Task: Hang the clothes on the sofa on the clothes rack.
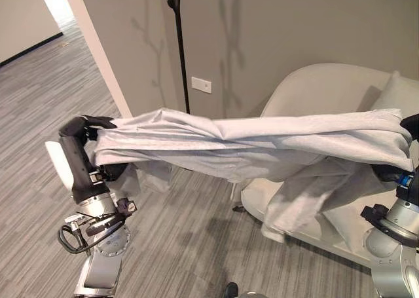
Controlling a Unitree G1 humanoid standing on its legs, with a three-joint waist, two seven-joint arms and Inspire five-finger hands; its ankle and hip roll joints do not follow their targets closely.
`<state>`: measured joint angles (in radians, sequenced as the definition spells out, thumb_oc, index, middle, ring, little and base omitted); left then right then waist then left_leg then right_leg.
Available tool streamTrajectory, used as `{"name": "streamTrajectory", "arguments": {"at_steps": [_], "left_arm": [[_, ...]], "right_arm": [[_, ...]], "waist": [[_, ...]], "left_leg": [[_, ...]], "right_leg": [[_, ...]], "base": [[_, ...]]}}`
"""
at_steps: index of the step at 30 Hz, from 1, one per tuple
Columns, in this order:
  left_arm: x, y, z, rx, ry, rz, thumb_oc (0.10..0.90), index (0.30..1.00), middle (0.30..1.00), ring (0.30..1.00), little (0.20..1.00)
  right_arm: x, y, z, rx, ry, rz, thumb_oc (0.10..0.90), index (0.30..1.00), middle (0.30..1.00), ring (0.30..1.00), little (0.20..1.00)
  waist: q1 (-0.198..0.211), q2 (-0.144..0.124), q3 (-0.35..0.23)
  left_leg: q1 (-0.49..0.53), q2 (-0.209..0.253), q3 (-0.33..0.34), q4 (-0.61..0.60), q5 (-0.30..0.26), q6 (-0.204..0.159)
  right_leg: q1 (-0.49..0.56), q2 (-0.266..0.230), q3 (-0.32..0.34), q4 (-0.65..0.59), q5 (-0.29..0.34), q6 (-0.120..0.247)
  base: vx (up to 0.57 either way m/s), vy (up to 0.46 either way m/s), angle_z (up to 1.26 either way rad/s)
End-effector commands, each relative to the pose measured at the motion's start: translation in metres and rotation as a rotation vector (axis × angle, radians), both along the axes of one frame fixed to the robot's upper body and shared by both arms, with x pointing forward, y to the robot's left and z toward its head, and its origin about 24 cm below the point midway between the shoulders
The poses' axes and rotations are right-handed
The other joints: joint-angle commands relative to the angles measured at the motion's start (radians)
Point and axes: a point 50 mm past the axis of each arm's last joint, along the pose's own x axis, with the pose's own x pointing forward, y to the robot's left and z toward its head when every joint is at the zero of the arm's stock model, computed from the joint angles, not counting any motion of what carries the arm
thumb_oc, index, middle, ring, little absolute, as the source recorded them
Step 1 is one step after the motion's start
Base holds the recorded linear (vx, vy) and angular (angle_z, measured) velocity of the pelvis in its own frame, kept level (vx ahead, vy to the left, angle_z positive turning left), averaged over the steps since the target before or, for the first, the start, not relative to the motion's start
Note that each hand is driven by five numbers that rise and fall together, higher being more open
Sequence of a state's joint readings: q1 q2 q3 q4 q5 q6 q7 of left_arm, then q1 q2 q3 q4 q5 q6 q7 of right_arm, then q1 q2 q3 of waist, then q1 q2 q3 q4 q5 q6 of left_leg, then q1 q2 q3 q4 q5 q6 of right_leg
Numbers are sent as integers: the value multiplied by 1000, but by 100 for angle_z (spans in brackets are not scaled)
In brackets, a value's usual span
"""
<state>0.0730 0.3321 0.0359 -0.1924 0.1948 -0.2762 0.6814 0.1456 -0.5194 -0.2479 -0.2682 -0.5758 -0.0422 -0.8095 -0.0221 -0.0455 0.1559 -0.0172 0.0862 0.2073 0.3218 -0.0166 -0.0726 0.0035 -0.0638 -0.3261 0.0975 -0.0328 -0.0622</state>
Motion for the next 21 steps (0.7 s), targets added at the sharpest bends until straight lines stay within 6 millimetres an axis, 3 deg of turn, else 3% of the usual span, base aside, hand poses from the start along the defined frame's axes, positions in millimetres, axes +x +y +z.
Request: {"name": "streamTrajectory", "arguments": {"at_steps": [1, 2, 3, 5, 6, 8, 9, 11, 12, 16, 18, 19, 21], "left_arm": [[1, 1, 41, 32, -217, -61, 400, 300, 300, 300, 300], [0, 1, 41, 32, -216, -60, 400, 300, 300, 300, 300], [1, -1, 41, 21, -210, -76, 400, 300, 300, 300, 300], [1, -1, 40, 21, -209, -78, 400, 300, 300, 300, 300], [3, -4, 40, 20, -214, -83, 400, 300, 300, 300, 300], [4, -6, 40, 13, -217, -88, 400, 300, 300, 300, 300], [6, -9, 42, 23, -226, -93, 400, 300, 300, 300, 300], [7, -10, 42, 40, -223, -97, 400, 300, 300, 300, 300], [7, -11, 41, 76, -208, -109, 400, 300, 300, 300, 300], [7, -6, 45, 109, -210, -91, 400, 300, 300, 300, 300], [8, 2, 49, 137, -218, -40, 400, 300, 300, 300, 300], [9, 13, 49, 133, -219, 35, 400, 300, 300, 300, 300], [9, 18, 49, 138, -216, 64, 400, 300, 300, 300, 300]], "right_arm": [[4, 1, 37, -24, -190, 76, 400, 300, 300, 300, 300], [4, 1, 37, -23, -189, 78, 400, 300, 300, 300, 300], [9, 6, 35, -10, -166, 128, 400, 300, 300, 300, 300], [12, 8, 34, -10, -153, 150, 400, 300, 300, 300, 300], [14, 10, 31, -10, -128, 176, 400, 300, 300, 300, 300], [14, 8, 28, 1, -114, 173, 400, 300, 300, 300, 300], [13, 7, 27, 16, -113, 180, 400, 300, 300, 300, 300], [13, 6, 26, 21, -104, 177, 400, 300, 300, 300, 300], [10, 3, 23, 27, -91, 159, 400, 300, 300, 300, 300], [10, 2, 19, 43, -61, 143, 400, 300, 300, 300, 300], [14, 3, 18, 44, -54, 130, 400, 300, 300, 300, 300], [21, 7, 18, 52, -53, 137, 400, 300, 300, 300, 300], [25, 9, 18, 54, -42, 148, 400, 300, 300, 300, 300]], "waist": [[-22, -36, -48], [-22, -36, -50], [-15, -37, -57], [-9, -35, -60], [2, -21, -61], [4, -11, -59], [7, 6, -60], [4, 16, -69], [-3, 26, -86], [-1, 2, -106], [2, -10, -114], [11, -20, -117], [18, -27, -115]], "left_leg": [[-59, 67, 39, 85, -68, -11], [-56, 67, 42, 80, -68, -10], [-32, 86, 17, -28, -90, -4], [-19, 88, -9, -127, -44, -10], [-34, 131, -87, -252, 43, -41], [-42, 170, -122, -341, 117, -74], [-46, 189, -155, -387, 151, -103], [-29, 187, -151, -399, 127, -107], [-19, 169, -143, -388, 113, -102], [-7, 103, -119, -365, 63, -67], [18, 61, -92, -387, 45, -33], [48, 17, -71, -409, 26, 2], [62, -3, -57, -409, 7, 21]], "right_leg": [[103, -14, 62, -147, 0, 104], [104, -15, 63, -149, 0, 105], [108, -26, 77, -149, -7, 119], [102, -32, 86, -148, -5, 125], [111, -41, 110, -147, -19, 138], [124, -51, 121, -147, -34, 149], [154, -71, 138, -153, -45, 172], [161, -80, 140, -155, -45, 183], [168, -108, 142, -156, -35, 200], [162, -172, 159, -132, -17, 226], [137, -209, 171, -98, -3, 242], [101, -243, 182, -34, 12, 250], [78, -259, 188, 17, 20, 254]], "base": [[65, 46, 7], [182, 183, 21], [168, 215, 12], [146, 240, -26], [150, 245, -48], [255, 372, -50], [290, 461, -45], [202, 369, -29], [165, 363, -22], [158, 288, -8], [102, 388, 8], [96, 450, 13], [43, 235, -17]]}}
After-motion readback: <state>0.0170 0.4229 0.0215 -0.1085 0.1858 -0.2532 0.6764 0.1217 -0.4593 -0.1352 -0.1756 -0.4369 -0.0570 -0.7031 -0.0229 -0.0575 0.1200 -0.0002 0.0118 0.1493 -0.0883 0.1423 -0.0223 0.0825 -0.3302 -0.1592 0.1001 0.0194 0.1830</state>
